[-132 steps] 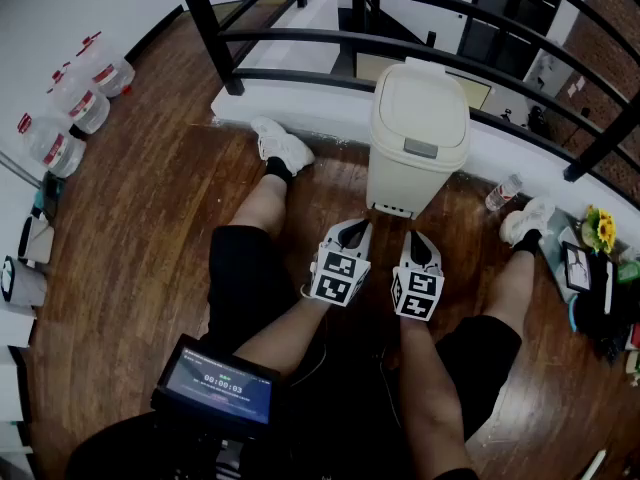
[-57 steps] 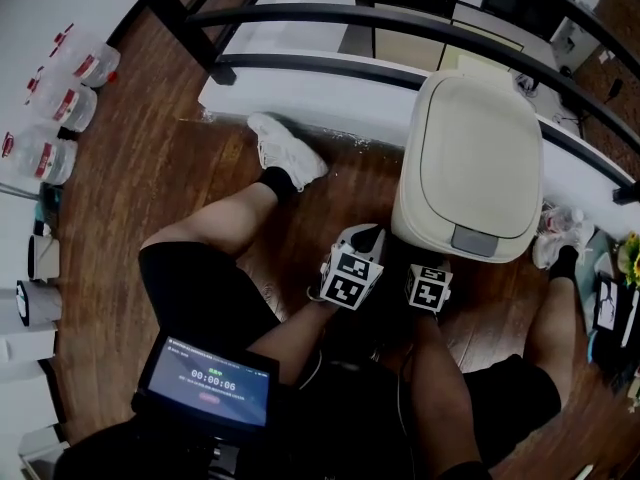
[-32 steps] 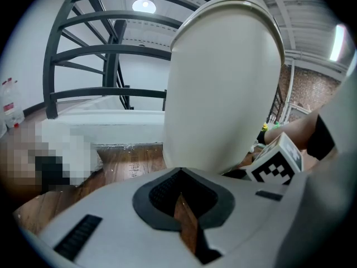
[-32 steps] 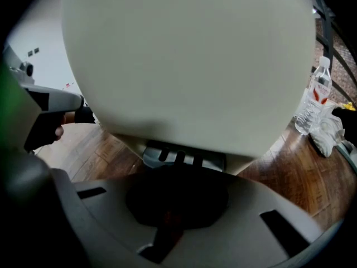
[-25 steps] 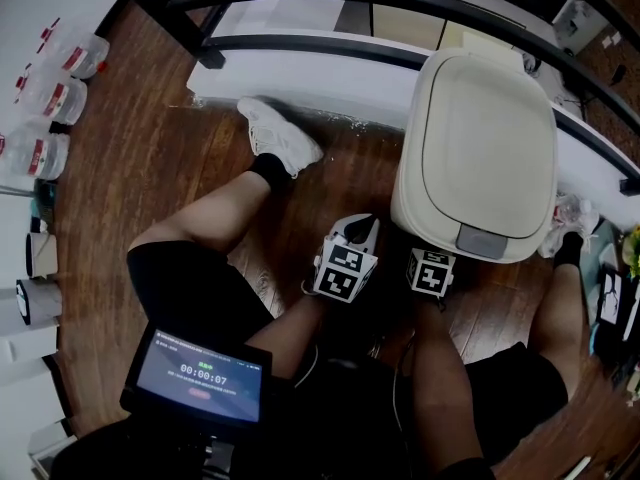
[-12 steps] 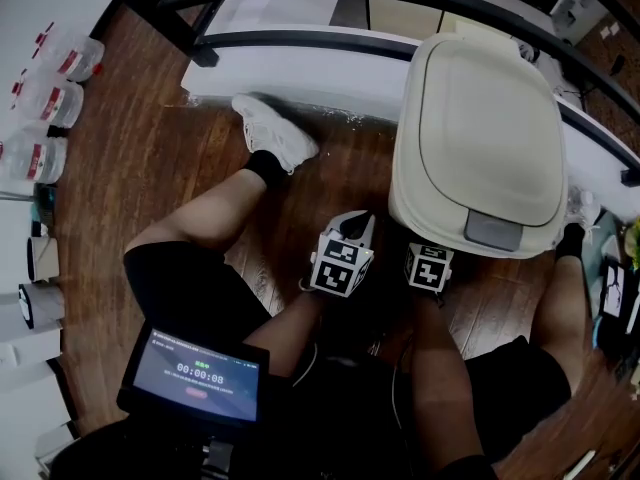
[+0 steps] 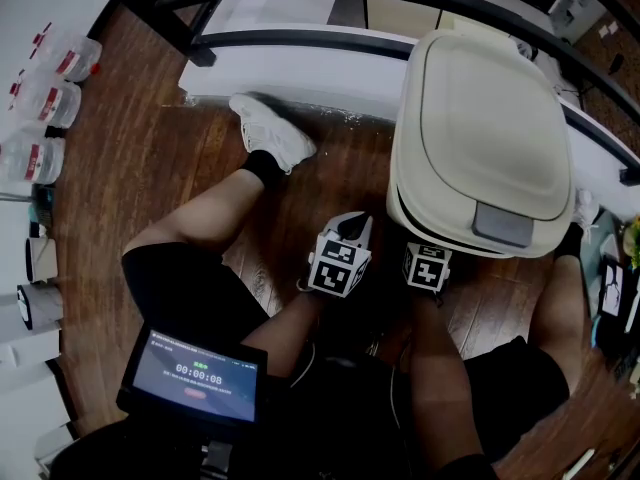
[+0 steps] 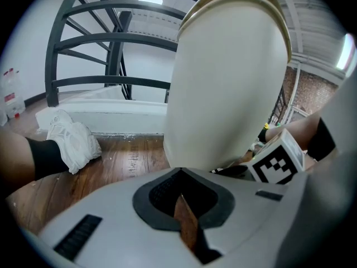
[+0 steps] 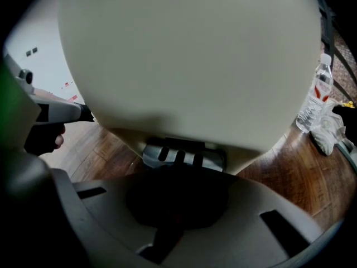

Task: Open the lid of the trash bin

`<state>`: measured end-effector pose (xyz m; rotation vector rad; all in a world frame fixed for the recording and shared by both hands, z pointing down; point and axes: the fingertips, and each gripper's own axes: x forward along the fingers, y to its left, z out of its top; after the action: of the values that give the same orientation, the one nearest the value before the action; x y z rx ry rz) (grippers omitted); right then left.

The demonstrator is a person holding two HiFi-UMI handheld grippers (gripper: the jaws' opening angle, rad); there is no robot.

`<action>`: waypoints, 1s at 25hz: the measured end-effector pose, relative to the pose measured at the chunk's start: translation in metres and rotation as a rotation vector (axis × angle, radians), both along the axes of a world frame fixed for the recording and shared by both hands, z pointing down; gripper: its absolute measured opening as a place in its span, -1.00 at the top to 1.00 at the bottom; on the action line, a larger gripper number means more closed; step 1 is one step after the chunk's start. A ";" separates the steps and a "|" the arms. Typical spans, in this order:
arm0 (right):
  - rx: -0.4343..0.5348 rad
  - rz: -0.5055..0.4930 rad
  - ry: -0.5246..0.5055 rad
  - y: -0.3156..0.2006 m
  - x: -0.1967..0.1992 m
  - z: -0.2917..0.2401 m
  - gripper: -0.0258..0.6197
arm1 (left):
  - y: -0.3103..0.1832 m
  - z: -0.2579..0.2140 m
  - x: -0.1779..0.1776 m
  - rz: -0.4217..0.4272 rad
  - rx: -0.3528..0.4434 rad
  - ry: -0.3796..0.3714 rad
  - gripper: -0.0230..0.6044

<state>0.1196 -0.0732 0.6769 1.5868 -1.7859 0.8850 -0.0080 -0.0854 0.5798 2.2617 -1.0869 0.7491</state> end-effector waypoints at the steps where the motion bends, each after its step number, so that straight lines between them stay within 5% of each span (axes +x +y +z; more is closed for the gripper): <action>1: 0.004 -0.003 0.000 0.000 0.000 -0.001 0.91 | 0.001 0.000 0.000 -0.001 -0.001 0.000 0.93; 25: -0.002 -0.016 -0.002 0.001 -0.002 0.001 0.91 | 0.004 0.007 0.002 0.010 -0.018 -0.006 0.93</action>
<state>0.1176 -0.0724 0.6780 1.5691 -1.7962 0.8811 -0.0062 -0.0813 0.5870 2.2527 -1.0680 0.7668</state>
